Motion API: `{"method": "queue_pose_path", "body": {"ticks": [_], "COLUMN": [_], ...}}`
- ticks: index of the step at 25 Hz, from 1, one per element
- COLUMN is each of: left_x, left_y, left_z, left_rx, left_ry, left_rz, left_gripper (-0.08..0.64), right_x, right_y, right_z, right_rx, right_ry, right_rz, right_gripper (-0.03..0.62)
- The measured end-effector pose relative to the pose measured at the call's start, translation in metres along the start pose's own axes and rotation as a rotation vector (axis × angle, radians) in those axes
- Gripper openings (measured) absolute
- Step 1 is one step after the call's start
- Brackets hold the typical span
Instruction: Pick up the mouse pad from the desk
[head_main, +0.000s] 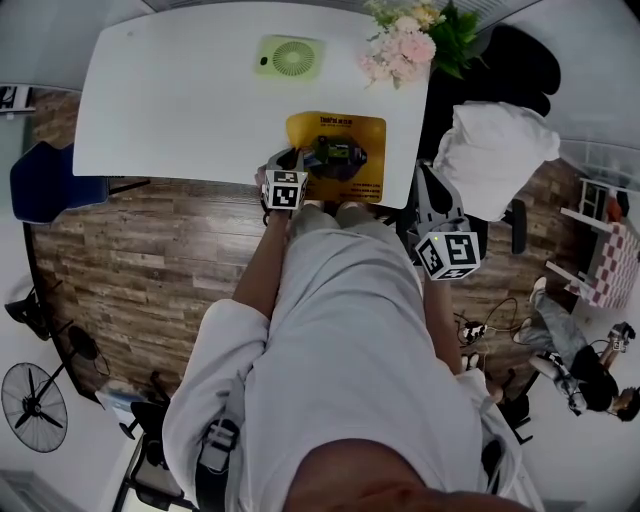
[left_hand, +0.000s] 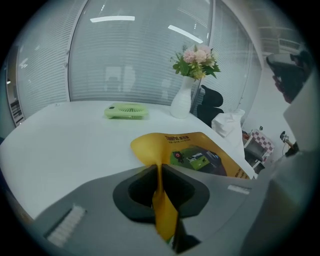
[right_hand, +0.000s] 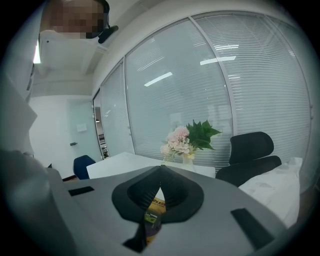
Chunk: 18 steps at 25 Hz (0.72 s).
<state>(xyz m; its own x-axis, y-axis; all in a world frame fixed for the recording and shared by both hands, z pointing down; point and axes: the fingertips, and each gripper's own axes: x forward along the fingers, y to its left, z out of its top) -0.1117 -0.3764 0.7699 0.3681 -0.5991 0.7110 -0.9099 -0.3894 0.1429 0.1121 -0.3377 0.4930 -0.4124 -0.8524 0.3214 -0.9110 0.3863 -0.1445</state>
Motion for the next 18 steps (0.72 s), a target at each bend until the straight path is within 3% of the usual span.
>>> {"method": "queue_pose_path", "body": {"ticks": [7, 11, 18], "left_x": [-0.028, -0.053, -0.098], "left_y": [-0.016, -0.031, -0.052], "left_z": [0.029, 0.056, 0.100], "left_rx": [0.048, 0.053, 0.135], "left_ry": [-0.099, -0.198, -0.330], "left_rz": [-0.042, -0.081, -0.103], "left_gripper": [0.028, 0.028, 0.023], "right_x": [-0.003, -0.003, -0.002], "right_y": [0.001, 0.006, 0.021], "right_z": [-0.005, -0.005, -0.010], "right_rx": [0.006, -0.001, -0.013], "right_ry": [-0.010, -0.016, -0.020], "right_rz": [0.003, 0.016, 0.044], "right_gripper": [-0.002, -0.002, -0.002]}}
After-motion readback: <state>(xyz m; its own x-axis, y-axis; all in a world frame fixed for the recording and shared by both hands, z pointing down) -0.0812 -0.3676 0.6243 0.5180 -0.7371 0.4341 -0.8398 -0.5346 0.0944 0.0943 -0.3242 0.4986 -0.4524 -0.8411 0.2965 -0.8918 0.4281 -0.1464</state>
